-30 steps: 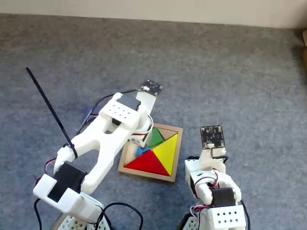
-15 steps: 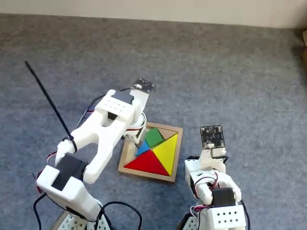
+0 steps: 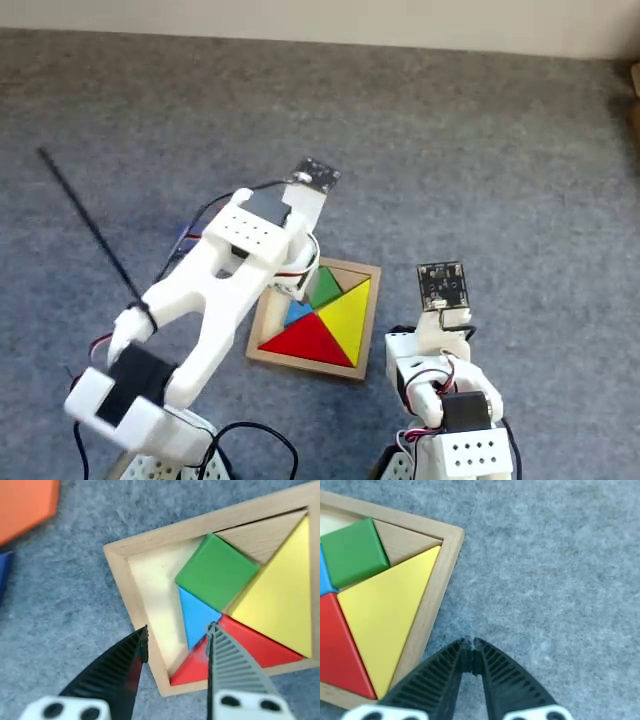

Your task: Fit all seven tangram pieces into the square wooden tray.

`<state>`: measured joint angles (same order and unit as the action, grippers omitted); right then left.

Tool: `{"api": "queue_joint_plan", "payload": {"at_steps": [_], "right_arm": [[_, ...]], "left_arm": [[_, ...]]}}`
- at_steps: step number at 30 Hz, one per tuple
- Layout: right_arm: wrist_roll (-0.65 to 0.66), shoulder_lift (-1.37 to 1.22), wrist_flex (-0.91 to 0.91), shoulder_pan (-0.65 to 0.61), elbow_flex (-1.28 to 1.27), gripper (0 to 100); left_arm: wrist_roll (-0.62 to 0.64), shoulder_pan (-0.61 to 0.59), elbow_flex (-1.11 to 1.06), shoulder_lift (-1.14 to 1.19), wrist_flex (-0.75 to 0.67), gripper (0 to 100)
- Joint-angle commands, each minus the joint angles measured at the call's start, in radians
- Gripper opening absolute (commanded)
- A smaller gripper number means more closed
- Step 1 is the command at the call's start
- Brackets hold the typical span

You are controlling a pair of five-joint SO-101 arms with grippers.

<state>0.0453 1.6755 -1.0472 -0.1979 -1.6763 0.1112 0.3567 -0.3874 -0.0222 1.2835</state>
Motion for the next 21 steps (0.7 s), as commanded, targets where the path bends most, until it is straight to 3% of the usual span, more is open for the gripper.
{"api": "queue_joint_plan", "payload": {"at_steps": [1, 11, 16, 21], "right_arm": [[-0.005, 0.010, -0.005, -0.007, -0.148, 1.9], [-0.005, 0.010, -0.005, -0.007, -0.148, 1.9], [-0.005, 0.010, -0.005, -0.007, -0.148, 1.9], [-0.005, 0.010, -0.005, -0.007, -0.148, 1.9]], "left_arm": [[-0.051, -0.082, 0.031, -0.128, 0.037, 20], [-0.330, -0.383, 0.111, -0.186, 0.041, 20], [-0.410, -0.427, 0.282, -0.039, 0.058, 24], [-0.667, -0.406, 0.556, 0.165, 0.206, 24]]}}
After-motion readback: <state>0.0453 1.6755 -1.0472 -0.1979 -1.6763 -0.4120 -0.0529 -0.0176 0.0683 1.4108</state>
